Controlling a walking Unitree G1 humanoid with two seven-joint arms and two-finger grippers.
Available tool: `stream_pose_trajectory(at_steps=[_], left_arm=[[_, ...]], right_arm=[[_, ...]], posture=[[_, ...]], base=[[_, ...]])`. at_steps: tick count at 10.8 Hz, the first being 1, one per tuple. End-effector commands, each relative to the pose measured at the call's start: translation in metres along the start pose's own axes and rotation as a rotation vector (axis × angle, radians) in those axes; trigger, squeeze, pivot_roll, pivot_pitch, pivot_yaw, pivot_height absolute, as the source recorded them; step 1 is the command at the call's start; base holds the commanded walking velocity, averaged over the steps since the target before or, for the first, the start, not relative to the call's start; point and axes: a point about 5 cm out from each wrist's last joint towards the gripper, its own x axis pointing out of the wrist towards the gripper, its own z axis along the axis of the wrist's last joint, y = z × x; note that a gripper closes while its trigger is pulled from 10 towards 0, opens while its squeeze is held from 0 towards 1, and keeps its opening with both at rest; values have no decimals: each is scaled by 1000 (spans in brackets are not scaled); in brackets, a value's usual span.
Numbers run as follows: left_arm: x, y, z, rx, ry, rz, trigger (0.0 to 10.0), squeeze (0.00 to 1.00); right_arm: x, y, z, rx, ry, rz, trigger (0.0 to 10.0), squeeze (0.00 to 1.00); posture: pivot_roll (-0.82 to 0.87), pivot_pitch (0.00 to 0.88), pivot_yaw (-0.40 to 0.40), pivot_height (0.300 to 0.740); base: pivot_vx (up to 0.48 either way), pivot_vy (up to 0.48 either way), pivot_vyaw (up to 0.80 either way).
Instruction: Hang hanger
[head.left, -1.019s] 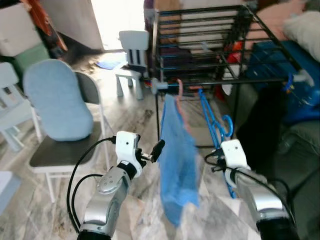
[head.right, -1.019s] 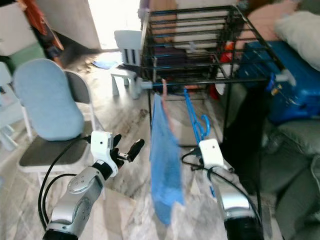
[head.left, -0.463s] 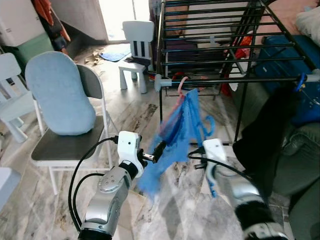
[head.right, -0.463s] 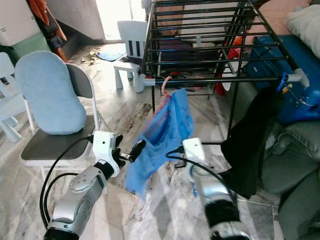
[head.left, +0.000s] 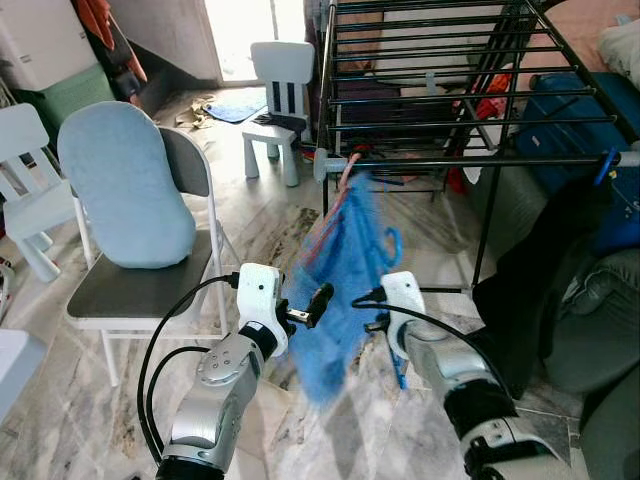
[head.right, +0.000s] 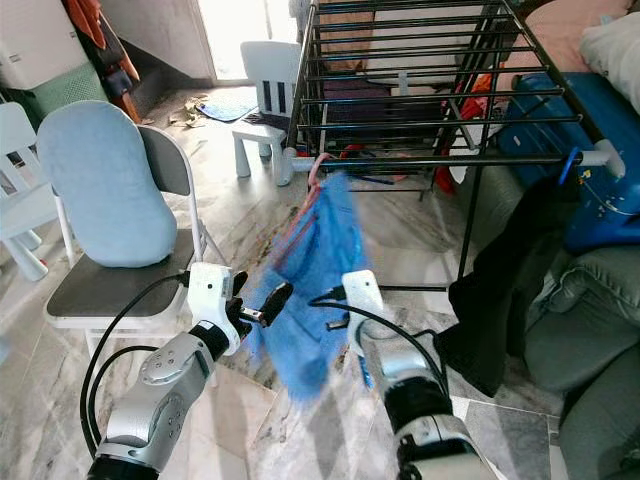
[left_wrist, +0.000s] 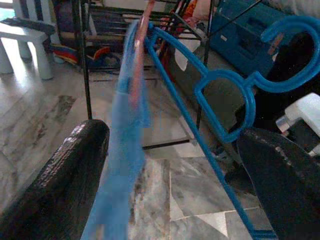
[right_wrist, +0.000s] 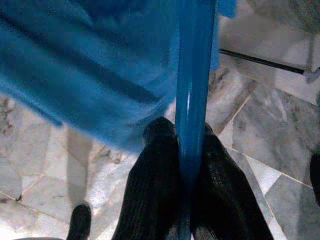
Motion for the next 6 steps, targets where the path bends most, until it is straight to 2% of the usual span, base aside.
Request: stream_pose_trajectory(at_steps=[1, 3, 5, 6], left_arm=[[0, 2, 0, 9, 14, 9, 10000, 0], [0, 2, -1, 11, 21, 9, 10000, 0], [-1, 0, -2, 1, 18, -13, 10000, 0], [-2, -4, 0, -7, 2, -45, 10000, 0]], right_arm=[[0, 5, 12, -9, -44, 22, 10000, 0], [-1, -8, 11, -17, -54, -38, 10000, 0], [-7, -33, 8, 32, -79, -122, 10000, 0], [-12, -49, 5, 28, -76, -188, 10000, 0]], posture=[[-141, 0, 44, 740], [-141, 0, 45, 740], [-144, 0, 47, 740], [-148, 0, 50, 740]], base=[[0, 0, 0], [0, 0, 0], [0, 0, 0], [0, 0, 0]])
